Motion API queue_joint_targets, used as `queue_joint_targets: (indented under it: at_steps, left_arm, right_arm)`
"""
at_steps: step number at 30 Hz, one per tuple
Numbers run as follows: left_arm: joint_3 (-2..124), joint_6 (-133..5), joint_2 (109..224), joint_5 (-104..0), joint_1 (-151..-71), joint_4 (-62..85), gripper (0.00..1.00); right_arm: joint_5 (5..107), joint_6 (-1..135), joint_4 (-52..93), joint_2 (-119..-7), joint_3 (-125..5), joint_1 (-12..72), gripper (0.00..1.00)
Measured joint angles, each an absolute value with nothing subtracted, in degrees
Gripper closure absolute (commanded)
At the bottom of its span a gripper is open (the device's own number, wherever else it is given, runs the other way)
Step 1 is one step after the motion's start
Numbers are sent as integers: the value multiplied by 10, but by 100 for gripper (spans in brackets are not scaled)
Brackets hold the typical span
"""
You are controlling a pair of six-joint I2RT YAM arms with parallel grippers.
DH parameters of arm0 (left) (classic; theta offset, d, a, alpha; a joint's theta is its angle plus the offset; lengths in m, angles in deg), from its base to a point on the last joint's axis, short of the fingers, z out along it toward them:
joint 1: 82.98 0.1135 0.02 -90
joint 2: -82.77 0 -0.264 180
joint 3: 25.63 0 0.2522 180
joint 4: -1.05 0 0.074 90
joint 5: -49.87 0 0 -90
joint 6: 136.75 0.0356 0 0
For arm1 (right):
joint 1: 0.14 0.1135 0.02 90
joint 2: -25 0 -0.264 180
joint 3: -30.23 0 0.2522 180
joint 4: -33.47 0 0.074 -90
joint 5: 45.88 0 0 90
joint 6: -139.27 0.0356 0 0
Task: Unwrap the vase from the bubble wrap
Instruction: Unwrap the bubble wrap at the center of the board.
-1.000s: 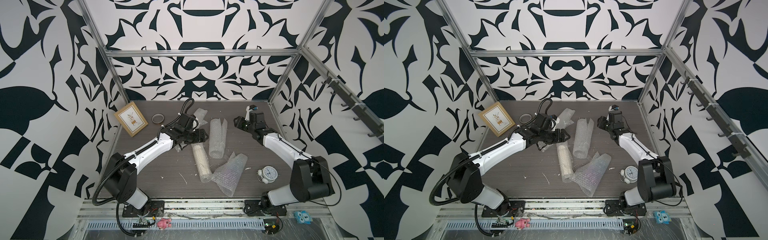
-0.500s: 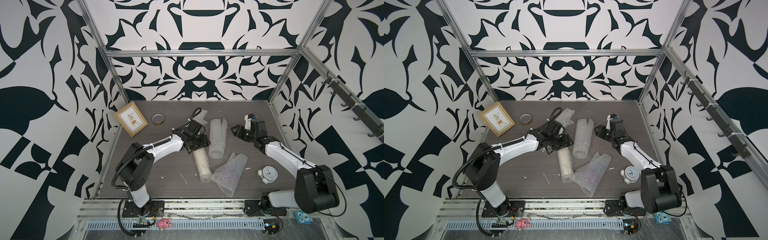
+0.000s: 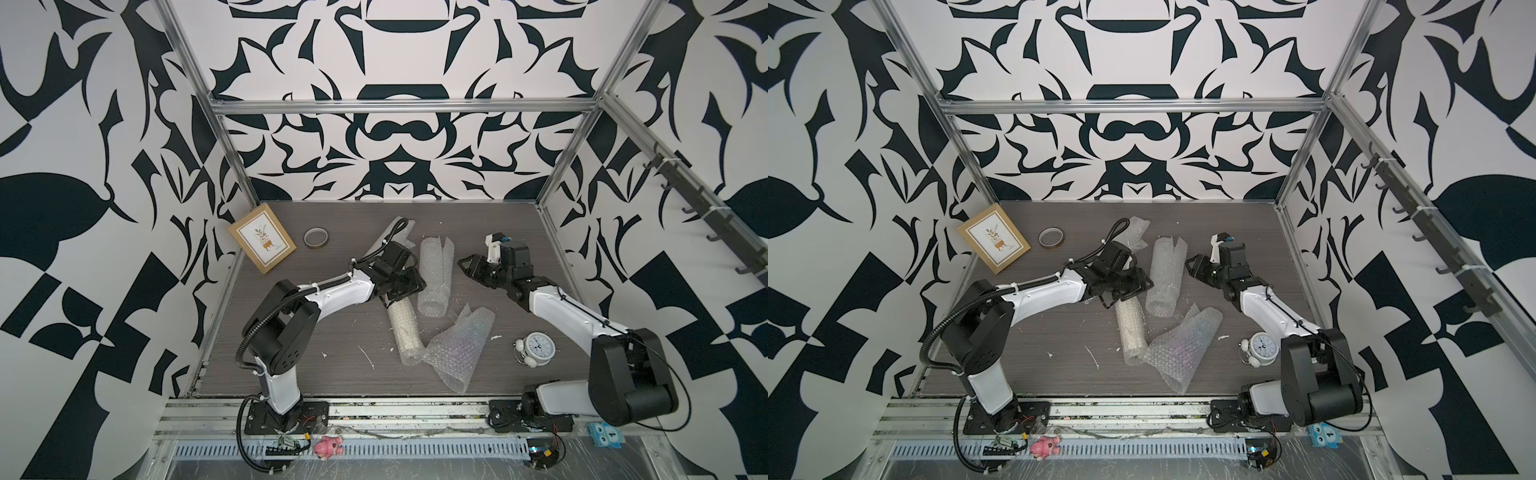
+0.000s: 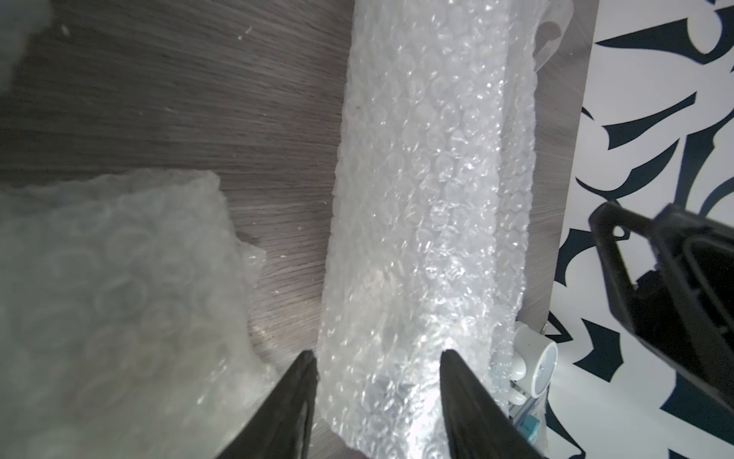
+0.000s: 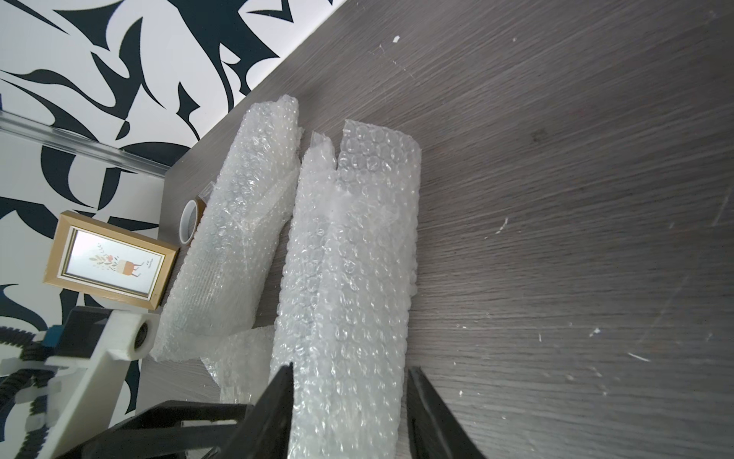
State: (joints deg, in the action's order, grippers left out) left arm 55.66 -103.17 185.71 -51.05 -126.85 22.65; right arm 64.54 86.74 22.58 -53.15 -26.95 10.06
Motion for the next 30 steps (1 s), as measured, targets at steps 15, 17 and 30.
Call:
queue_joint_targets:
  at_steps: [15, 17, 30]
  left_arm:
    - [565, -1049, 1874, -519, -1269, 214, 100]
    - [565, -1047, 1874, -519, -1269, 214, 100]
    - [612, -998, 1869, -502, -1295, 248, 100]
  right_arm:
    - [654, 868, 230, -531, -263, 101, 56]
    - [654, 868, 230, -531, -262, 101, 56]
    - [648, 868, 230, -531, -258, 101, 57]
